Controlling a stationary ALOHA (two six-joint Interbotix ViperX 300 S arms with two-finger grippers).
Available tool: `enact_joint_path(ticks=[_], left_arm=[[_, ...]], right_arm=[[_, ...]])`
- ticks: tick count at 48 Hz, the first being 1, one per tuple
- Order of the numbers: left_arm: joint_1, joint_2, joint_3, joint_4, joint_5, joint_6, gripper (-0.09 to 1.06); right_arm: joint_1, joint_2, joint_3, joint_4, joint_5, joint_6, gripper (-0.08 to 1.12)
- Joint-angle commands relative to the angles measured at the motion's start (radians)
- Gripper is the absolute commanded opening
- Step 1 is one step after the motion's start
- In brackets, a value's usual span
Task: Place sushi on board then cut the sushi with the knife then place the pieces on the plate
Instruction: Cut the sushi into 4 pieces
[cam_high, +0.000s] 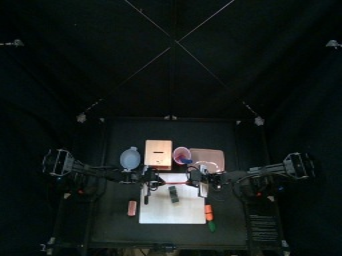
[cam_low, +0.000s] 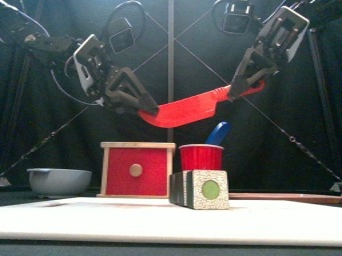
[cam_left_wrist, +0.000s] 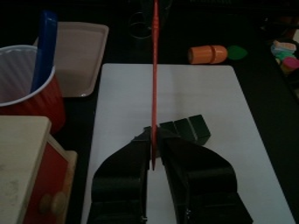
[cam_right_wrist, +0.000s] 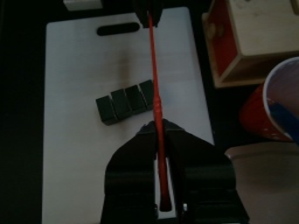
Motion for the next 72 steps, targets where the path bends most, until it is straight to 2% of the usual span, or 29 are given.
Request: enact_joint_path(ticks=[1,11,25,37,52,72], left_arm=[[-0.023,-0.005,-0.023,-0.008,0.009,-0.002,0.53],[-0.054,0.035,-0.025,-0.066,0.015,0.000,0.53],[-0.098,0.095,-0.057,-0.091,0.015,-0.002,0.53],[-0.117,0.123,-0.074,-0.121,0.015,-0.002,0.53],[-0.118,0.150,-0.097,-0.124,0.017,0.000,0.53],[-0.118,0.152,-0.097,-0.124,0.017,0.000,0.53]], right_arm=[[-0.006,0.014,-0.029,0.008,-0.006,0.002,0.34],[-0.006,0.049,-0.048,0.009,-0.006,0.002,0.34],[-0.006,0.084,-0.040,0.044,-0.006,0.005,0.34],[-0.006,0.129,-0.035,0.052,-0.002,0.005,0.34],[-0.025,0.164,-0.032,0.064,0.043,0.008,0.34],[-0.060,0.179,-0.035,0.064,0.067,0.008,0.34]])
